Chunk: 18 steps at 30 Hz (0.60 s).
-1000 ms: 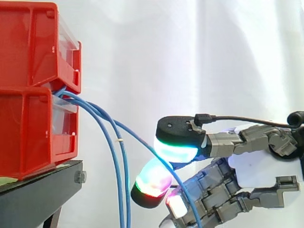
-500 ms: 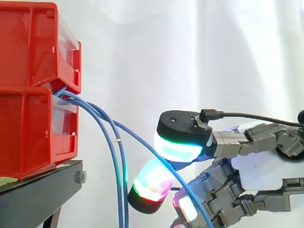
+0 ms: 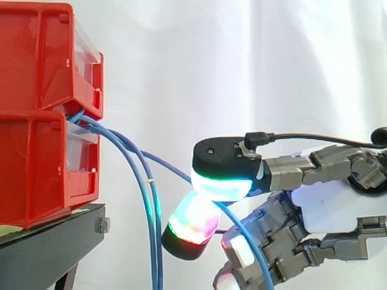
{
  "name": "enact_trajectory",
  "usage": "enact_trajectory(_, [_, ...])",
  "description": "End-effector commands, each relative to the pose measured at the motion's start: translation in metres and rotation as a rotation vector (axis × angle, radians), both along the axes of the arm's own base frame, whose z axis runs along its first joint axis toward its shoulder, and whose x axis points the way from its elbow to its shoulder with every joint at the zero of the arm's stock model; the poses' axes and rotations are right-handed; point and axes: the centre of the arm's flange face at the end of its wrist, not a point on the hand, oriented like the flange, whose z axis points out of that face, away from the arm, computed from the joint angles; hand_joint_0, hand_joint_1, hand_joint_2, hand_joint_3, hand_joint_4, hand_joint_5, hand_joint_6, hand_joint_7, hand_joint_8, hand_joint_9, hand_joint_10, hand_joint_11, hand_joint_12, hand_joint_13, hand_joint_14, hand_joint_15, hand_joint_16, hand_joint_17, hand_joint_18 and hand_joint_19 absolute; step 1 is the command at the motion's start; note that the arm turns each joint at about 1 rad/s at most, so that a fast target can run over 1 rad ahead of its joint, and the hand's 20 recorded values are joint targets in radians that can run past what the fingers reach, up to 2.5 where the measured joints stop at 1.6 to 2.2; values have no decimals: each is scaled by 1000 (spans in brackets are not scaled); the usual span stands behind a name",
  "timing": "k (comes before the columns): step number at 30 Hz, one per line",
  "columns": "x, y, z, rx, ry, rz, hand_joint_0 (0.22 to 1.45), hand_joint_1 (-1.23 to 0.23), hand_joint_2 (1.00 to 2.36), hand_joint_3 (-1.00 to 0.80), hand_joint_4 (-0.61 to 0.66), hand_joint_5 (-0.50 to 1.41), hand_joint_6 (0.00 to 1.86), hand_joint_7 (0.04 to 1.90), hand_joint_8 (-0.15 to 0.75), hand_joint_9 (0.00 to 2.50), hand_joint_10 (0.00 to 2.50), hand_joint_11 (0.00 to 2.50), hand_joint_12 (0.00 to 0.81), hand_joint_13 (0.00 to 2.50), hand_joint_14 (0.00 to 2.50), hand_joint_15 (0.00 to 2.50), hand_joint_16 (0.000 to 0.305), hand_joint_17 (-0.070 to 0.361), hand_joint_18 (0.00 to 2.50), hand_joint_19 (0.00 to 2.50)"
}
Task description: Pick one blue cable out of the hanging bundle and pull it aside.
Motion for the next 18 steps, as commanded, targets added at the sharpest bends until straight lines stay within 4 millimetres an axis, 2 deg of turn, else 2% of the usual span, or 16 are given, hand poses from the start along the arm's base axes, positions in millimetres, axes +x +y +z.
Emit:
enact_trajectory(1, [-1,1,3,8,9,2,583,-713,1017,-200,31,-107,940,910,276,1177,27,864,332,940,26,636,54,123,715,487])
enact_trajectory(4, [-6,1,11,16,25,2,533,-616,1008,-402,58,-113,917,876,274,1151,27,849,334,929,25,627,55,123,699,487])
enact_trajectory(6, [-10,-1,18,16,39,1,521,-572,1004,-451,66,-114,910,879,276,1149,27,849,340,924,25,619,55,125,704,488])
enact_trajectory(10, [-17,-1,23,8,82,5,523,-539,1003,-458,68,-113,907,885,279,1151,25,851,341,925,23,617,55,125,702,489])
enact_trajectory(18, [-18,-1,22,24,82,2,543,-560,1007,-417,70,-112,906,905,276,1158,28,835,337,922,26,622,54,122,694,495])
